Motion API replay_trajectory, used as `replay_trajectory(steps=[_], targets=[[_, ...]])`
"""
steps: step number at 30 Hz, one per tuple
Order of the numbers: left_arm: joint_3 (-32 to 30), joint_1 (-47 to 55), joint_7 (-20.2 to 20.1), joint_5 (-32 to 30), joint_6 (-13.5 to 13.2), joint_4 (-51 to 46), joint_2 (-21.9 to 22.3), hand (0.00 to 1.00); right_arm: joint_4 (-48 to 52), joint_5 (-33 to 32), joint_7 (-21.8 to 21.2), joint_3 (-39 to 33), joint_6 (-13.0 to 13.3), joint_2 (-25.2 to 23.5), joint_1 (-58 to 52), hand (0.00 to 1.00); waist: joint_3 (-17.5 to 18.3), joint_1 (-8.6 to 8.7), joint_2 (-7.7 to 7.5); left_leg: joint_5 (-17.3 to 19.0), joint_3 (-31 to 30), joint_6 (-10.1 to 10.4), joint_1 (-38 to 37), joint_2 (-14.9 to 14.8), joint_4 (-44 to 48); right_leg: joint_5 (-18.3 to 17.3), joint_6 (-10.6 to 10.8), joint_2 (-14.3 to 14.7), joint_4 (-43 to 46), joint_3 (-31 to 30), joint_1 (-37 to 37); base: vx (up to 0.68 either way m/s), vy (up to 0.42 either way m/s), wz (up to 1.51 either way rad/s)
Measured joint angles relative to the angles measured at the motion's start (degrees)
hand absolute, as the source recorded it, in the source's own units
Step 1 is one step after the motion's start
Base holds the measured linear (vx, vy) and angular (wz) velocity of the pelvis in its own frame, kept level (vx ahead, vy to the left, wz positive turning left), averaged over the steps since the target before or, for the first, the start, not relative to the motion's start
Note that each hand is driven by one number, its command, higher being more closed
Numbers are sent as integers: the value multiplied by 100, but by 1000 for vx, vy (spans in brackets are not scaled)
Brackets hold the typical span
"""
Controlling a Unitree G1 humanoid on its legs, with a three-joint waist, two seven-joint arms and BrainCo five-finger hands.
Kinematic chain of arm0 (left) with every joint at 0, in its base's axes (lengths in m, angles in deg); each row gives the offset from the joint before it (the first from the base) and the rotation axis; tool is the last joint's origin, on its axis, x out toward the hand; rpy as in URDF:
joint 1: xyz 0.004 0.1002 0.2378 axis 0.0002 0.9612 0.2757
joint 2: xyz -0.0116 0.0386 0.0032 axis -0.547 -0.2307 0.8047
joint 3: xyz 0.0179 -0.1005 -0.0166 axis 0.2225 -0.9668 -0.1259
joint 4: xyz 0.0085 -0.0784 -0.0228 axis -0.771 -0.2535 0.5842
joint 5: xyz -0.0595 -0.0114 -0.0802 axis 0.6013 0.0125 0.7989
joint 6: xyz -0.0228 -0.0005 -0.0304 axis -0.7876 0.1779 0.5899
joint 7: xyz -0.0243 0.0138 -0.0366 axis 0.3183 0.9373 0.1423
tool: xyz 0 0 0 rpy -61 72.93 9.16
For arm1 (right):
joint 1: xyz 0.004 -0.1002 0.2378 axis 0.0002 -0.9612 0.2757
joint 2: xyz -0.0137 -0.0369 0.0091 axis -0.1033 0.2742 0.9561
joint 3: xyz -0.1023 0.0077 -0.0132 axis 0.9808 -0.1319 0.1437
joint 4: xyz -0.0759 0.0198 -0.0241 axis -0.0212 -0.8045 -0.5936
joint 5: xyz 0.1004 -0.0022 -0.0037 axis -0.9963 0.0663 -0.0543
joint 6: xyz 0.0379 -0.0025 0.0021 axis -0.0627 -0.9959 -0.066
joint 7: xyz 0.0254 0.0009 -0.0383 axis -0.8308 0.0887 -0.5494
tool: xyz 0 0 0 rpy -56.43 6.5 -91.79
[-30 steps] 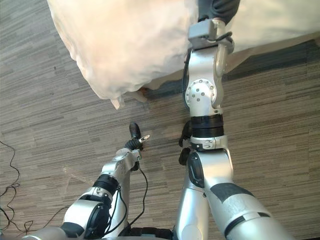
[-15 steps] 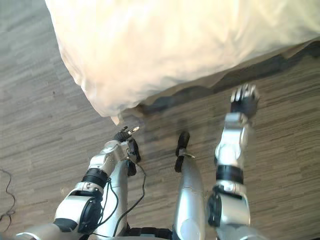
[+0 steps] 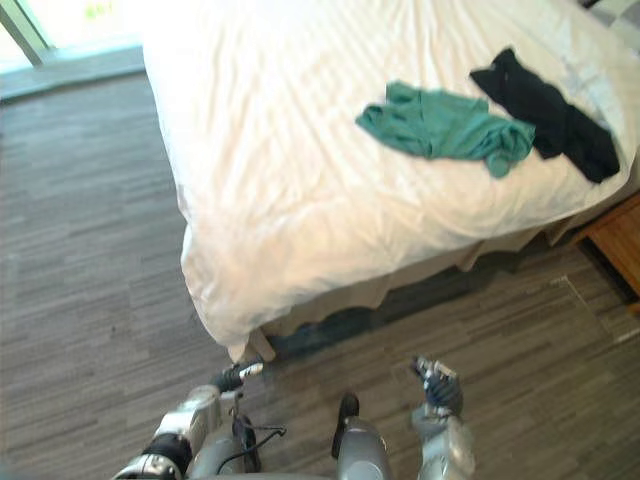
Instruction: Tidy the bed and pick cloth on bed and put in laundry
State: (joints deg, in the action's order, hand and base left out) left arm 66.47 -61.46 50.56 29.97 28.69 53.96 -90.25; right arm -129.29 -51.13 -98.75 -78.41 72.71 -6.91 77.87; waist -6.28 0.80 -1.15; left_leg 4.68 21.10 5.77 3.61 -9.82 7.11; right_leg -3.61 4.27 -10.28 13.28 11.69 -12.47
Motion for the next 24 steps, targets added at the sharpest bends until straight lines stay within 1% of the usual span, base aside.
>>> replay_trajectory(steps=[4, 5, 6, 8, 10, 11, 13, 17, 18, 20, 21, 22, 23, 24], targets=[[-194, 313, -39, 7, -397, 199, 1, 0, -364, 215, 149, 6, 3, -68, -108, 0, 133, 19, 43, -19, 50, -9, -473, 131, -319, 53, 88, 2, -268, -14, 408, 126, 66, -7], [-209, 416, -39, -3, -557, 282, 6, 0, -513, 432, 238, 8, 5, -79, -131, 0, 210, 36, 31, -19, 58, -10, -592, 203, -407, 91, 136, 1, -398, -42, 535, 91, 84, -6], [-224, 448, -39, -4, -607, 293, 9, 0, -550, 483, 268, 10, 5, -89, -149, 0, 229, 36, 23, -19, 69, -10, -632, 216, -424, 106, 152, 2, -439, -57, 578, 75, 83, -7], [-275, 545, -36, -8, -711, 306, 27, 0, -641, 796, 331, 24, 34, -123, -211, 0, 247, 27, -6, -17, 119, -10, -775, 238, -481, 168, 176, 22, -578, -108, 721, 39, 42, -16], [-428, 634, -35, -17, -746, 307, 76, 0, -700, 1298, 335, 107, 85, -123, -271, 0, 255, -4, -25, 8, 220, -5, -871, 257, -500, 277, 179, 42, -753, -187, 810, 3, 40, -27], [-441, 655, -36, -27, -755, 307, 91, 0, -714, 1392, 339, 155, 108, -119, -292, 0, 255, -4, -25, 19, 226, -11, -870, 260, -497, 308, 183, 45, -802, -192, 825, -21, 32, -14], [-492, 699, -35, -247, -851, 306, 168, 0, -772, 1783, 366, 349, 203, -119, -324, 0, 257, 1, -42, 69, 260, -14, -884, 267, -467, 419, 168, 59, -969, -211, 897, -39, 24, -11], [-479, 717, 44, -390, -947, 303, 169, 0, -942, 1920, 271, 668, 223, -101, -280, 0, 251, -5, -76, 297, 335, 44, -884, 224, -251, 491, 107, 113, -995, -304, 884, -44, 8, -23], [-470, 708, 139, -395, -949, 304, 165, 0, -986, 1971, 164, 756, 218, -88, -242, 0, 239, -2, -81, 404, 284, 72, -883, 226, -181, 506, 87, 135, -954, -301, 864, -50, -2, -37], [-392, 690, 184, -404, -968, 306, 131, 0, -1082, 1984, 95, 935, 205, -38, -126, 0, 193, -22, -77, 517, 186, 45, -897, 248, -96, 535, 44, 178, -912, -288, 844, -55, 9, -44], [-344, 689, 227, -454, -967, 342, 108, 0, -1150, 1980, 97, 1018, 193, -32, -29, 0, 160, 6, -71, 530, 215, 41, -911, 234, -74, 564, 5, 199, -963, -285, 855, -27, 10, -27], [-238, 650, 282, -463, -967, 422, 62, 0, -1154, 1978, 98, 1106, 171, -24, -17, 0, 148, 47, -70, 529, 290, 45, -946, 212, -77, 655, -15, 232, -1118, -209, 900, 10, -9, -26], [-206, 625, 298, -478, -964, 456, 40, 0, -1161, 1979, 95, 1170, 163, -4, -19, 0, 147, 49, -68, 528, 348, 53, -957, 194, -72, 745, -20, 267, -1229, -167, 922, 33, -40, -41], [-172, 617, 354, -566, -957, 465, 32, 0, -1164, 1977, 91, 1276, 140, 45, -4, 0, 102, 3, 7, 522, 470, 65, -978, 148, -69, 913, -119, 350, -1494, -12, 1007, 54, -73, -65]])
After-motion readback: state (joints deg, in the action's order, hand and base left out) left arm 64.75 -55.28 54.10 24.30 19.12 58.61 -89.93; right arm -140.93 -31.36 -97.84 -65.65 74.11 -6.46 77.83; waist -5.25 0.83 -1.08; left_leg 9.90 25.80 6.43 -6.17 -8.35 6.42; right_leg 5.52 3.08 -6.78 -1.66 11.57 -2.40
